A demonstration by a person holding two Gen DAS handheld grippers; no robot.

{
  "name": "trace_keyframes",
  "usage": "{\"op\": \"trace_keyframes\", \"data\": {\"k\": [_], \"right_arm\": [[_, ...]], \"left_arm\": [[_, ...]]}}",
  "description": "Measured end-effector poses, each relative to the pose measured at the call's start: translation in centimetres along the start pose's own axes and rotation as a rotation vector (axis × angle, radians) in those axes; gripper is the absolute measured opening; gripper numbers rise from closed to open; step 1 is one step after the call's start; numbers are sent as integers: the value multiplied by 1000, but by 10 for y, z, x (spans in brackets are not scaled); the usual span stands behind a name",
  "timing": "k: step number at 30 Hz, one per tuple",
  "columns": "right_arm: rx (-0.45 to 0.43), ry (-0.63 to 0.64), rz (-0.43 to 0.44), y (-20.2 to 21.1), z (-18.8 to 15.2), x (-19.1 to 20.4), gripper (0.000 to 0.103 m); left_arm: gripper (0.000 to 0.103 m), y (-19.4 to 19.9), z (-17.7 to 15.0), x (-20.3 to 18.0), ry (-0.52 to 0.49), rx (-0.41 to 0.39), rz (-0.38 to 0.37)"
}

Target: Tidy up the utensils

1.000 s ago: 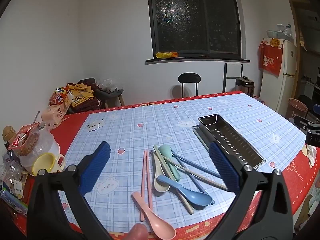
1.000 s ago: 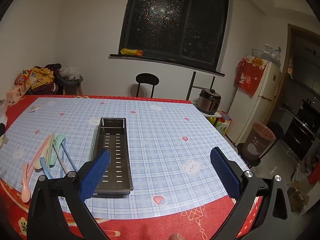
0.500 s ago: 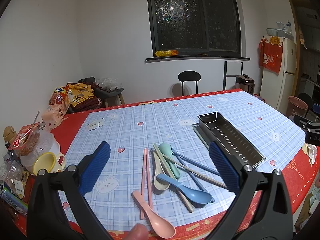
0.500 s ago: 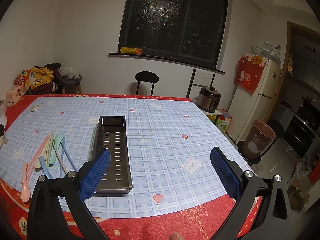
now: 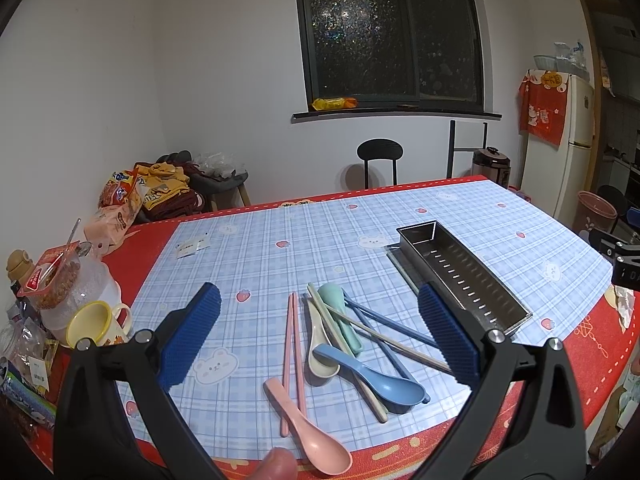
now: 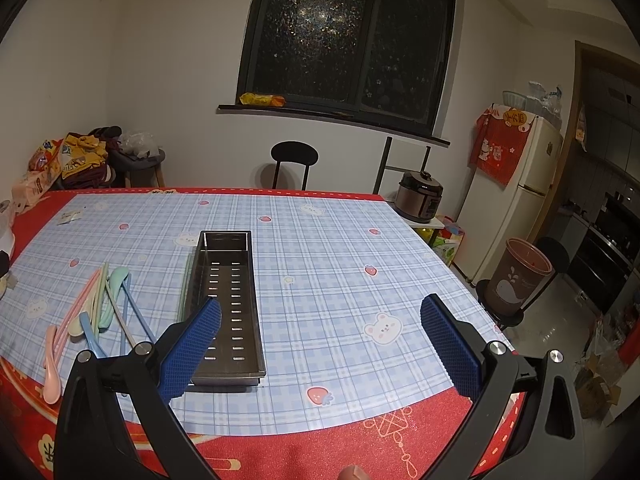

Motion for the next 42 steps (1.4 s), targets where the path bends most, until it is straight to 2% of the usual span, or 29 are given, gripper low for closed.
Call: {"op": "trace_keyframes", "data": {"k": [30, 31, 36, 39, 42], "right_arm": [[22, -5, 27, -8, -3, 7, 98], [21, -12, 42, -8, -3, 8, 98], [58, -87, 228, -19, -7, 20, 98], [69, -81, 313, -26, -9, 36, 98], [43, -57, 410, -26, -8, 59, 98]], "left_arm": [[98, -4, -6, 5, 16, 20, -14], [98, -6, -6, 6, 20, 31, -25], [98, -19, -16, 28, 100, 84, -42], [98, -23, -23, 40, 147, 94, -71], [98, -22, -30, 55, 208, 78, -95]]}}
Point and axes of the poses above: each gripper's, at about its wrist camera, not at the fingertips, and y roughly against the way its jaws point, x to its left, z to its top, the point moved 9 cm from there along -y, roughly the way its jaws point, and after that the axes turned 6 degrees about x, right-handed, at the moved point
